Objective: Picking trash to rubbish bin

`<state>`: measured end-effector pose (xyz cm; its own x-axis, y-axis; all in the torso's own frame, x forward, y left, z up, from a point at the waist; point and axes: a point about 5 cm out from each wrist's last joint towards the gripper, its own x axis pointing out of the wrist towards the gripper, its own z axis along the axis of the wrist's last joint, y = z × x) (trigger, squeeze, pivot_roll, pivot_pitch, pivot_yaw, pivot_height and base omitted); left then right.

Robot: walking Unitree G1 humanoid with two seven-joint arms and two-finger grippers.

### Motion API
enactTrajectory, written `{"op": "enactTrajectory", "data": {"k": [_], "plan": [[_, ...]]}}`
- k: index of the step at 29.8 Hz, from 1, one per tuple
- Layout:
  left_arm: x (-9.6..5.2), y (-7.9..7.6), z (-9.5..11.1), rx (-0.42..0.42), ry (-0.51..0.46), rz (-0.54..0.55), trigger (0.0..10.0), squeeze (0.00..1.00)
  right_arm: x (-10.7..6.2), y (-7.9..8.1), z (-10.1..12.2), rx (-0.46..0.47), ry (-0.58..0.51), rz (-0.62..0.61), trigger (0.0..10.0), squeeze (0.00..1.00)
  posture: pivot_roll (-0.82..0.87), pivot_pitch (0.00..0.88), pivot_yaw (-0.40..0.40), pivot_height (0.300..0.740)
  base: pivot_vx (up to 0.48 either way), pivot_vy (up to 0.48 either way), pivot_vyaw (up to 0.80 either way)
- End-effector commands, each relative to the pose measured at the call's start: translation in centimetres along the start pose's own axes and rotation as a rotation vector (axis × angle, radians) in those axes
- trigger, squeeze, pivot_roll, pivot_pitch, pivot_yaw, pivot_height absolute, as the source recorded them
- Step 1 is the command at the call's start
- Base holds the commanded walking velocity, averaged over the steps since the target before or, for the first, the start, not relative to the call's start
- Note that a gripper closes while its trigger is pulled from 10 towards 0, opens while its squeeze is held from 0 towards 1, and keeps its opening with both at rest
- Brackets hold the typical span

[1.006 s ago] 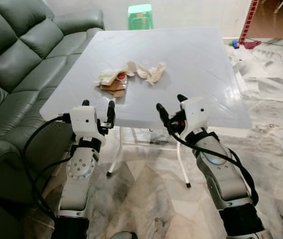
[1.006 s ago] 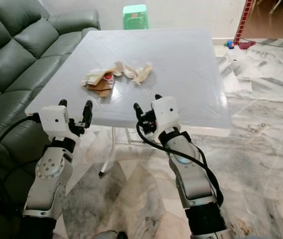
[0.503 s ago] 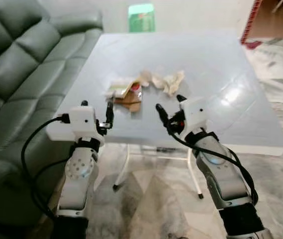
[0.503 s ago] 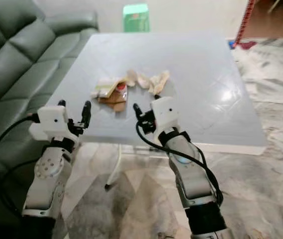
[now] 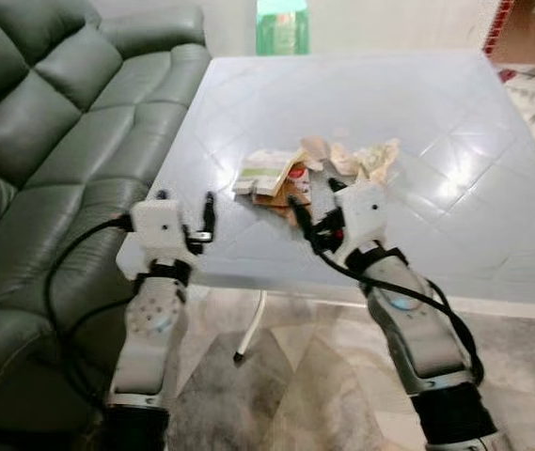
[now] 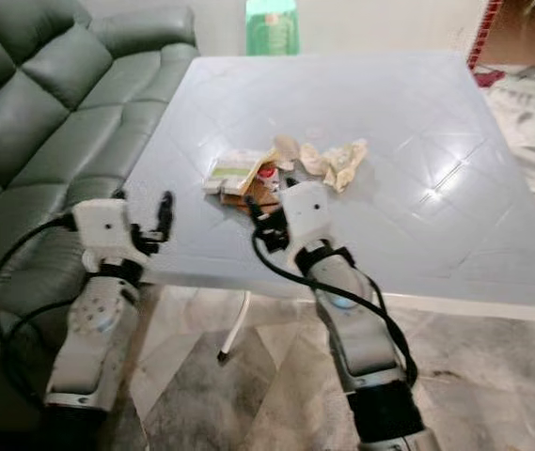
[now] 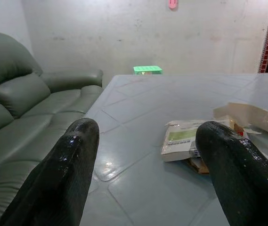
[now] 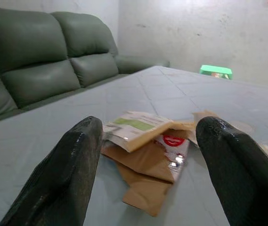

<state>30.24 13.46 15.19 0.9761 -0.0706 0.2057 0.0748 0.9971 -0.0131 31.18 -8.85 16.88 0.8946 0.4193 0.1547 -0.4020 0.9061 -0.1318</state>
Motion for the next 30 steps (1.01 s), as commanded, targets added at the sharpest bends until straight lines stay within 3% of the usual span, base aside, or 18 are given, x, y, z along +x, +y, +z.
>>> {"op": "enactTrajectory", "data": {"k": [1,11,29,30], "plan": [[0.06,0.38,0.18,0.019,-0.002,0.001,10.0,0.0,0.2,0.33,0.66,-0.01,-0.03,0.012,10.0,0.0,-0.05,0.06,0.046,0.74,0.0,0.0,0.0],[0.04,0.39,-0.04,-0.019,0.015,0.016,10.0,0.0,0.2,0.37,0.69,-0.012,-0.029,0.012,10.0,0.0,-0.05,0.06,0.048,0.74,0.0,-0.365,0.0],[0.06,0.7,-0.2,-0.009,0.025,0.025,10.0,0.0,0.22,0.38,0.7,-0.012,-0.031,0.015,10.0,0.0,-0.05,0.057,0.047,0.74,0.0,-0.472,0.0],[0.07,0.7,-0.14,-0.047,0.013,0.034,10.0,0.0,0.23,0.37,0.71,-0.013,-0.031,0.014,10.0,0.0,-0.05,0.056,0.047,0.74,0.0,0.0,0.0]]}}
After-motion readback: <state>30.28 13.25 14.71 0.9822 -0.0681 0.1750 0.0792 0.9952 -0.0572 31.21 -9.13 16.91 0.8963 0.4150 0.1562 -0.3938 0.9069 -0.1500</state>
